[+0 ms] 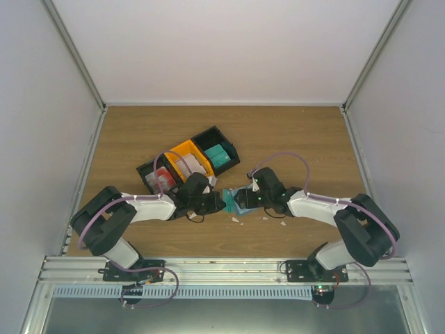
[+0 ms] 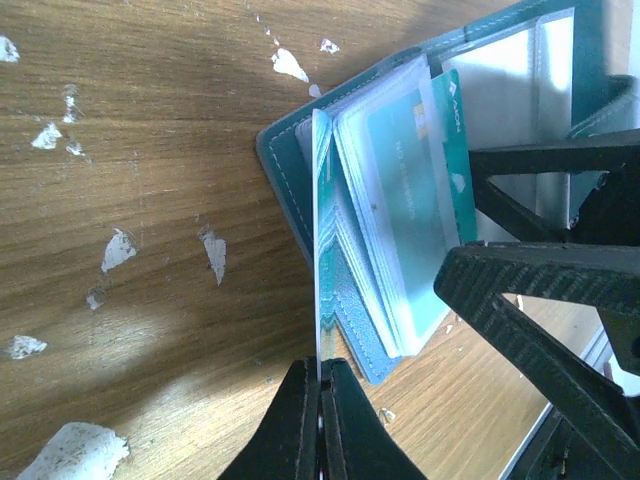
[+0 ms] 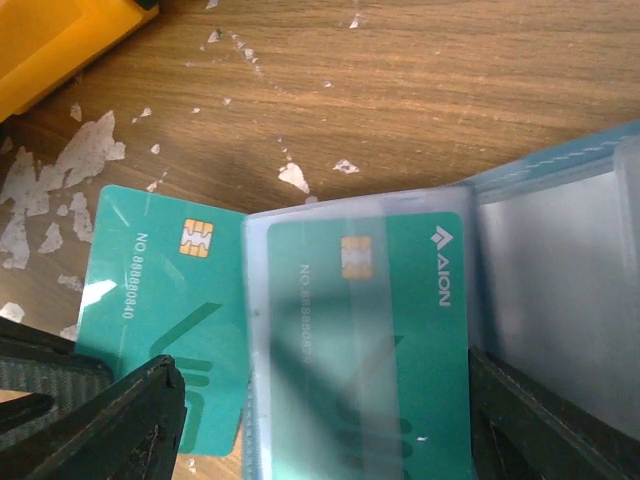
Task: Put the credit cards into the card holder
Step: Insert the credit card into the card holder.
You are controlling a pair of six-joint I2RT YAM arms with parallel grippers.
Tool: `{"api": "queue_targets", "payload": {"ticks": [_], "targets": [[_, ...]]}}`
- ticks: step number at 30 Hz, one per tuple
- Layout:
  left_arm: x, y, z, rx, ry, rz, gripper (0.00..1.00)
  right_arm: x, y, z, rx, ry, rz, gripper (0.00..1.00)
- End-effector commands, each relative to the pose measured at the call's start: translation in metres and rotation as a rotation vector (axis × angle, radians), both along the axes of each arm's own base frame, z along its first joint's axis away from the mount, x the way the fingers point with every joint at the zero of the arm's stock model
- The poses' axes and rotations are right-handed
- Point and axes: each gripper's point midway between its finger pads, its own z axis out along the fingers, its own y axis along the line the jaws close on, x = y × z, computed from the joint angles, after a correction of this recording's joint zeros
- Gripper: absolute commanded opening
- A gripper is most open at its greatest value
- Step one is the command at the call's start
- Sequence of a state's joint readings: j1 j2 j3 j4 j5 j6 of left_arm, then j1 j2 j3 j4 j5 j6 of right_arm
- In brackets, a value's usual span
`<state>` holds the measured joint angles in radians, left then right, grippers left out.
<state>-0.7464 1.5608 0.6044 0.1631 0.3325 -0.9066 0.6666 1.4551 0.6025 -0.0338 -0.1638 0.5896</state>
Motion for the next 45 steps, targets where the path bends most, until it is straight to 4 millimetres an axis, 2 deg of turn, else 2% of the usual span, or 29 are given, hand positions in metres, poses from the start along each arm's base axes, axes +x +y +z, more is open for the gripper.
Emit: {"api": "queue_targets", "payload": {"ticks": [1, 4, 6, 10, 16, 21, 24, 26, 30, 33, 39, 45], "targets": [[0.005, 0.0, 0.009, 0.015, -0.052, 0.005, 0.0, 0.0, -0.002, 0.011, -0.031, 0.011, -0.045, 0.76], [0.008, 0.006, 0.016, 0.035, -0.084, 0.028, 0.0, 0.009, -0.022, 0.009, -0.142, -0.015, -0.118, 0.76], [0.009, 0.01, 0.022, 0.036, -0.107, 0.041, 0.0, 0.011, -0.027, 0.008, -0.18, -0.013, -0.126, 0.76], [0.008, 0.013, 0.033, 0.019, -0.138, 0.038, 0.0, 0.005, -0.018, 0.001, -0.165, 0.029, -0.077, 0.74], [0.0, 0.015, 0.022, 0.017, -0.112, 0.025, 0.0, -0.009, -0.01, -0.014, -0.175, 0.094, -0.028, 0.7], [0.0, 0.013, 0.018, 0.027, -0.12, -0.001, 0.0, -0.02, 0.018, -0.002, -0.098, 0.094, 0.077, 0.65], [-0.002, 0.014, 0.019, 0.024, -0.126, -0.008, 0.0, -0.021, 0.022, 0.004, -0.087, 0.092, 0.089, 0.64], [-0.002, 0.016, 0.02, 0.029, -0.136, -0.002, 0.0, -0.019, 0.02, 0.01, -0.094, 0.08, 0.077, 0.65], [0.002, 0.024, 0.025, 0.054, -0.162, 0.027, 0.0, -0.007, -0.006, 0.018, -0.233, 0.047, -0.029, 0.69], [0.005, 0.027, 0.03, 0.064, -0.175, 0.039, 0.0, -0.005, -0.012, 0.023, -0.274, 0.031, -0.04, 0.68], [0.004, 0.031, 0.038, 0.04, -0.19, 0.042, 0.0, -0.01, -0.019, 0.002, -0.338, 0.074, -0.045, 0.41], [0.003, 0.03, 0.04, -0.003, -0.18, 0.036, 0.0, -0.013, -0.015, -0.021, -0.351, 0.125, -0.038, 0.28]]}}
